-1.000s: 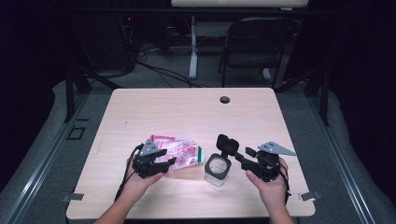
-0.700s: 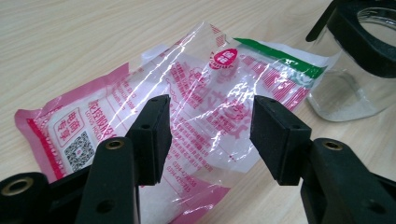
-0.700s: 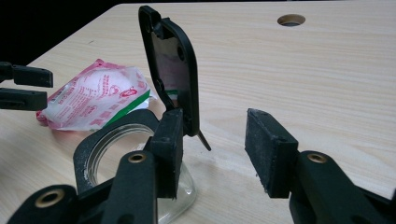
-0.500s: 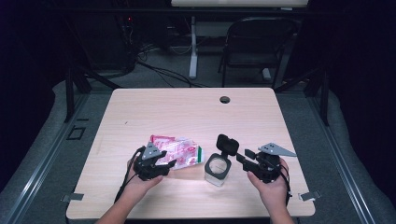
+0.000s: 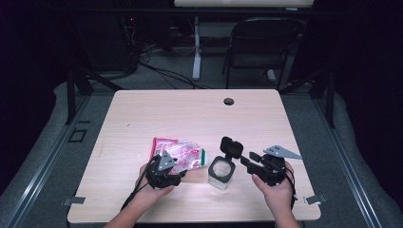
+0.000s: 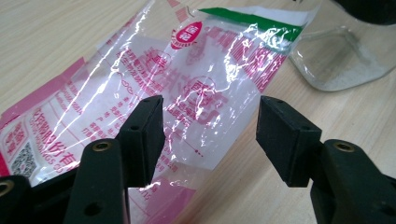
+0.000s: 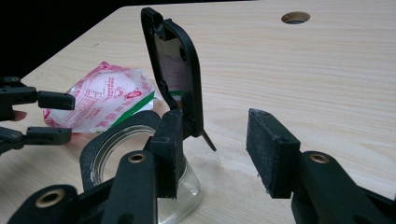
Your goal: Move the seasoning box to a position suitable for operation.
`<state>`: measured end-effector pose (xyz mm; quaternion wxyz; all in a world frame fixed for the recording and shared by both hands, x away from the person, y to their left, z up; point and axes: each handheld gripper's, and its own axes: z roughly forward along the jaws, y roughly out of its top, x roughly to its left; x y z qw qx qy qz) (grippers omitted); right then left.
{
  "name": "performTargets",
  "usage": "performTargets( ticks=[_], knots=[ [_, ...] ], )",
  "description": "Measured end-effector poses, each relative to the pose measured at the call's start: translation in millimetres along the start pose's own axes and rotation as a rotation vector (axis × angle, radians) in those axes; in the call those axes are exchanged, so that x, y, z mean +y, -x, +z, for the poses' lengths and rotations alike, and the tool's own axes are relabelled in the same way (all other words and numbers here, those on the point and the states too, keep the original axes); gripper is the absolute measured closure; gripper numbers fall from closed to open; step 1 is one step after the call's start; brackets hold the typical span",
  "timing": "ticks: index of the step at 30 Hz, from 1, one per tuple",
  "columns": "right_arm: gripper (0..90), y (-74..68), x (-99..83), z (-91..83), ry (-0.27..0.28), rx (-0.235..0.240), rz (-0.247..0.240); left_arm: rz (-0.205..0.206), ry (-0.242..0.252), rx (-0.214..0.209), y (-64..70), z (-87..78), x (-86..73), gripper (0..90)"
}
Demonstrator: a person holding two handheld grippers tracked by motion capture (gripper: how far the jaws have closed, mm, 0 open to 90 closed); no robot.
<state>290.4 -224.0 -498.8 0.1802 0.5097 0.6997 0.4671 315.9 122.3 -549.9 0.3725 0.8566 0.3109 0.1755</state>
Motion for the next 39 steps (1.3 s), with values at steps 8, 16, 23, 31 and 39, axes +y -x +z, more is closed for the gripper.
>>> performTargets(
  ticks=[8,16,23,31,39],
  knots=[
    [55.5,-0.3,-1.1,0.3,-0.002,0.000,0.002,0.088,-0.037,0.040,11.9,10.5,2.0,42.0],
    [55.2,0.7,-3.5,-1.8,0.000,-0.007,0.013,0.139,-0.051,0.078,19.1,21.1,5.3,42.1],
    [55.2,1.7,-5.7,-5.3,0.006,-0.013,0.019,0.132,-0.061,0.113,15.2,26.0,8.0,42.1],
    [55.2,3.8,-8.2,-10.1,0.007,-0.027,0.024,0.132,-0.074,0.139,11.9,34.6,9.2,41.4],
    [55.2,5.9,-9.8,-12.7,0.010,-0.038,0.035,-0.005,-0.054,0.075,-5.0,32.7,8.2,48.4]
  ],
)
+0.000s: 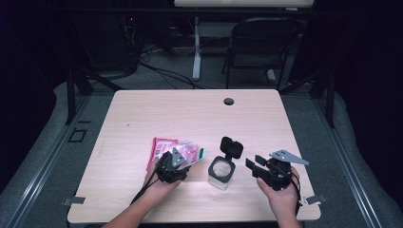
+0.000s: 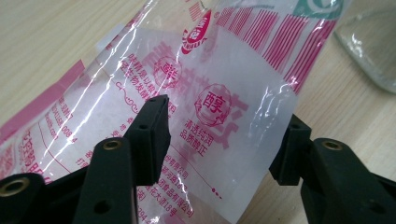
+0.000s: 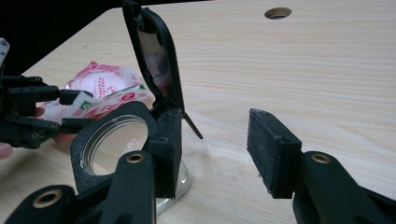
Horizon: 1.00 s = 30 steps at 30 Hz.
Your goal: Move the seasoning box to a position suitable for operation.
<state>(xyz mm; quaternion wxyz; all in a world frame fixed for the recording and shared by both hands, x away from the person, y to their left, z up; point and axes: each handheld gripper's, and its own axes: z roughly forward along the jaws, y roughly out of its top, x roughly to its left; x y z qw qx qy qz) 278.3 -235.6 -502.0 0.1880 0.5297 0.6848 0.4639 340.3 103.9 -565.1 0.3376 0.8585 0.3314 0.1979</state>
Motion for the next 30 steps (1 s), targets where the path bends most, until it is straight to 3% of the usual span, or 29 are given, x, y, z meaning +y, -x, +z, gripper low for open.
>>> performTargets(
  ticks=[11,16,17,18,30],
  knots=[
    [55.0,0.0,-0.8,1.5,-0.009,-0.002,-0.004,-0.134,0.023,-0.073,-16.5,1.7,-4.5,57.6],
    [54.9,0.2,-1.8,3.0,-0.011,-0.002,0.004,-0.189,0.029,-0.096,-24.3,3.1,-7.4,63.7],
    [54.9,0.1,-1.9,3.1,-0.011,-0.002,0.003,-0.197,0.033,-0.086,-24.5,3.6,-7.8,64.5],
    [54.9,0.0,-1.9,3.2,-0.013,-0.002,0.003,-0.200,0.032,-0.099,-25.4,3.6,-8.0,65.2],
    [55.0,0.0,-2.1,3.3,-0.013,-0.002,0.003,-0.184,0.020,-0.080,-27.8,4.9,-8.2,74.8]
  ],
)
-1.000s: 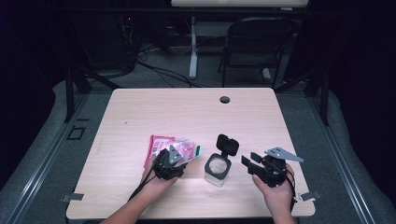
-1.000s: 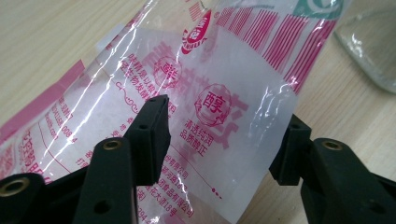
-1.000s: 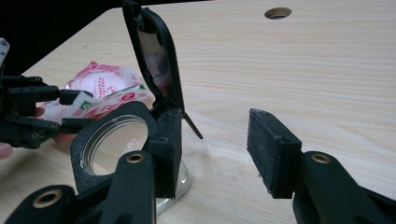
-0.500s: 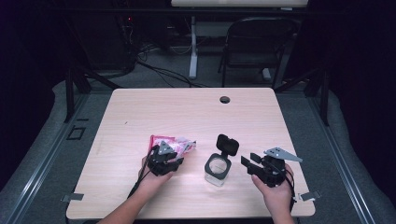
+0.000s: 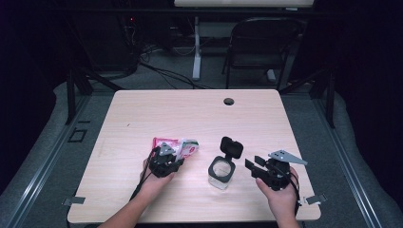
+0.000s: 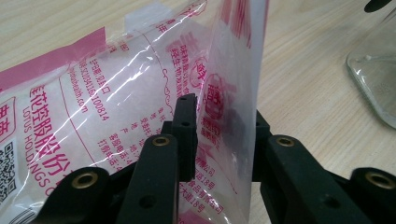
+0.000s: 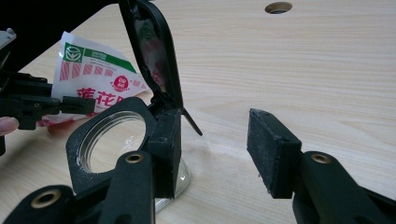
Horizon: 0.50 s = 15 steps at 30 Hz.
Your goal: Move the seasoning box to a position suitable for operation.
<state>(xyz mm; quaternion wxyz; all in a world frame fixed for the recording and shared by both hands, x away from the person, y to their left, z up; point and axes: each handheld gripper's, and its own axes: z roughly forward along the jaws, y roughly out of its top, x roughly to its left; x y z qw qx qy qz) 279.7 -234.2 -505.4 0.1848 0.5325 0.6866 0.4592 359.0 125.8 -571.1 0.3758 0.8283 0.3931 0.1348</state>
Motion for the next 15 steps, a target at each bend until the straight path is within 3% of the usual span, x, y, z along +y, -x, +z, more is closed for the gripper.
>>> performTargets(
  ticks=[4,15],
  knots=[
    [55.0,0.3,-0.1,-0.1,-0.001,-0.001,0.000,0.004,0.006,0.013,-0.3,0.9,-0.2,77.9],
    [54.9,0.4,-0.5,0.5,-0.001,0.001,0.000,-0.010,0.009,-0.003,-5.4,1.4,-0.6,82.0]
  ],
)
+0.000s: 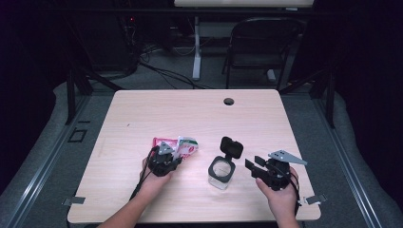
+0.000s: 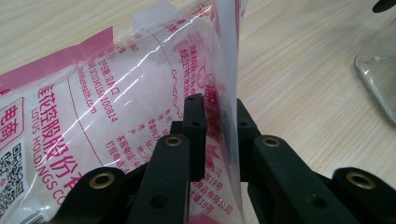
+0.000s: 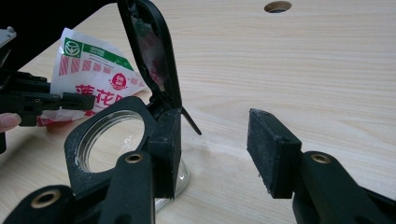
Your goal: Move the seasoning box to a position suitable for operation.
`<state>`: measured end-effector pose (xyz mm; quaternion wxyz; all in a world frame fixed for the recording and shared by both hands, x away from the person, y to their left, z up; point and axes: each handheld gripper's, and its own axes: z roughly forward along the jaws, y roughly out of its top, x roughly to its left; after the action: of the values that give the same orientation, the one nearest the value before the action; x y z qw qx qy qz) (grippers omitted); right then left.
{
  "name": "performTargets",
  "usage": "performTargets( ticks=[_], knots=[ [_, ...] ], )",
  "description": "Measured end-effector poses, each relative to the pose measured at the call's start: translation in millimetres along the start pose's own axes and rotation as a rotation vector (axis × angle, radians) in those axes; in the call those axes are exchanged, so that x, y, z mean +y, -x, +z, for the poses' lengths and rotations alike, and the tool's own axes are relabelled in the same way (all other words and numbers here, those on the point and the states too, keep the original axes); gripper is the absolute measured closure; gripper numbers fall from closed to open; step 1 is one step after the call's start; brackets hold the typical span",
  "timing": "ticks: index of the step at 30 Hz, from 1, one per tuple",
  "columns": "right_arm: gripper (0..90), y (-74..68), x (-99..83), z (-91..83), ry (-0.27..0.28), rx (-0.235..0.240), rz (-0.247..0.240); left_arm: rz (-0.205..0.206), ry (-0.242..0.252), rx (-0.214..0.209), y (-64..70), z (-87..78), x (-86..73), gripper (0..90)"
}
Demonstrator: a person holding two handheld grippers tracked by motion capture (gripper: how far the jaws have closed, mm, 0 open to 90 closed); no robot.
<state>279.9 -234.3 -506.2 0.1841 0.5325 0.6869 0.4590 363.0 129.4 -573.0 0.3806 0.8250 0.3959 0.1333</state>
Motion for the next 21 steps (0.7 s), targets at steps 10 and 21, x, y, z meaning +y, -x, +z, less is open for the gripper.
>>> performTargets(
  ticks=[10,21],
  knots=[
    [54.9,-0.1,-0.2,0.4,-0.003,-0.004,-0.002,0.008,0.004,0.007,-1.0,-0.3,0.2,87.6],
    [54.9,0.8,-0.4,0.4,-0.006,-0.004,0.001,-0.013,0.018,0.001,-2.4,0.7,0.2,85.2]
  ],
)
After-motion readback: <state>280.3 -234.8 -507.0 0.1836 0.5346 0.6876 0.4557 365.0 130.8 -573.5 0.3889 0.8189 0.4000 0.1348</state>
